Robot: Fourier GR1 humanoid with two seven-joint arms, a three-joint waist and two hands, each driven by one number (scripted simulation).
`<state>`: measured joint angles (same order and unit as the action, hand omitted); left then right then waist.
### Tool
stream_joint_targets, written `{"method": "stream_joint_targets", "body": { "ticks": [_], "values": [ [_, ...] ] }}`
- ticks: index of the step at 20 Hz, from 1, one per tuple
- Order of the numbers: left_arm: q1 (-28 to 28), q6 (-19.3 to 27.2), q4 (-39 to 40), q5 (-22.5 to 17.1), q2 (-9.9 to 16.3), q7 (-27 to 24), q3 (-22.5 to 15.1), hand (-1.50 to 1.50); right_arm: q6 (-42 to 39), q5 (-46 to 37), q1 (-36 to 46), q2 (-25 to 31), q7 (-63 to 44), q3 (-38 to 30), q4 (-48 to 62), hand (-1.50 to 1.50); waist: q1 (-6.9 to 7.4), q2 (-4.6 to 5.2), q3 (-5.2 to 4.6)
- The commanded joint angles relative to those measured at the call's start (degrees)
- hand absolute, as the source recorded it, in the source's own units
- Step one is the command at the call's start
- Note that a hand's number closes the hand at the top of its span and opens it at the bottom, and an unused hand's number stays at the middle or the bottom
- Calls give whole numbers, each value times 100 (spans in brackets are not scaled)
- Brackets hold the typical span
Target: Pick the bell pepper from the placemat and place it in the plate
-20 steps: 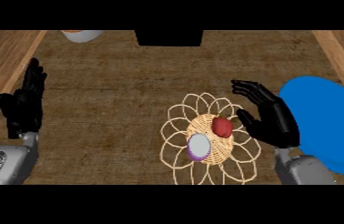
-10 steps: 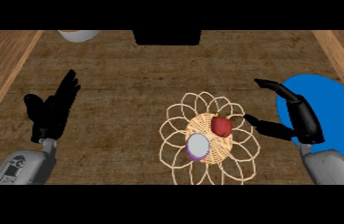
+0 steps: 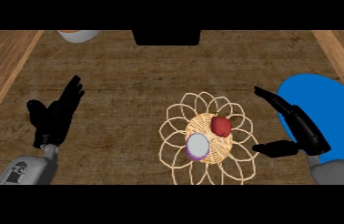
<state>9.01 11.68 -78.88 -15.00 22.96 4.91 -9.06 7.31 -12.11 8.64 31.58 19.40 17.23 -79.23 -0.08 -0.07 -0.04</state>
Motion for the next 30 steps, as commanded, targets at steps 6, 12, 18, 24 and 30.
{"method": "stream_joint_targets", "body": {
  "ticks": [6, 12, 18, 24, 30],
  "values": [
    [-145, -254, 188, 195, -231, -200, 177, 0, -474, -1102, 111, -129, -1646, 447, -791, -150, 3, 4, 0],
    [-193, -129, -43, 317, -396, 31, 167, 0, -1241, -1591, 403, -184, -2786, 786, -1076, -150, 18, -2, 0],
    [-7, -301, -254, 380, -277, 406, 300, 0, -1457, -2444, 922, -562, -3340, 900, -429, -150, 55, 7, 4],
    [-59, -536, 73, 426, -360, 77, 549, 0, -2443, -2667, 1176, -744, -3892, 933, -600, -150, 27, 6, 1],
    [194, -723, 161, 578, -401, 278, 726, 0, -2301, -3261, 1408, -1585, -3768, 910, 508, -150, 39, 14, 4]
  ]
}}
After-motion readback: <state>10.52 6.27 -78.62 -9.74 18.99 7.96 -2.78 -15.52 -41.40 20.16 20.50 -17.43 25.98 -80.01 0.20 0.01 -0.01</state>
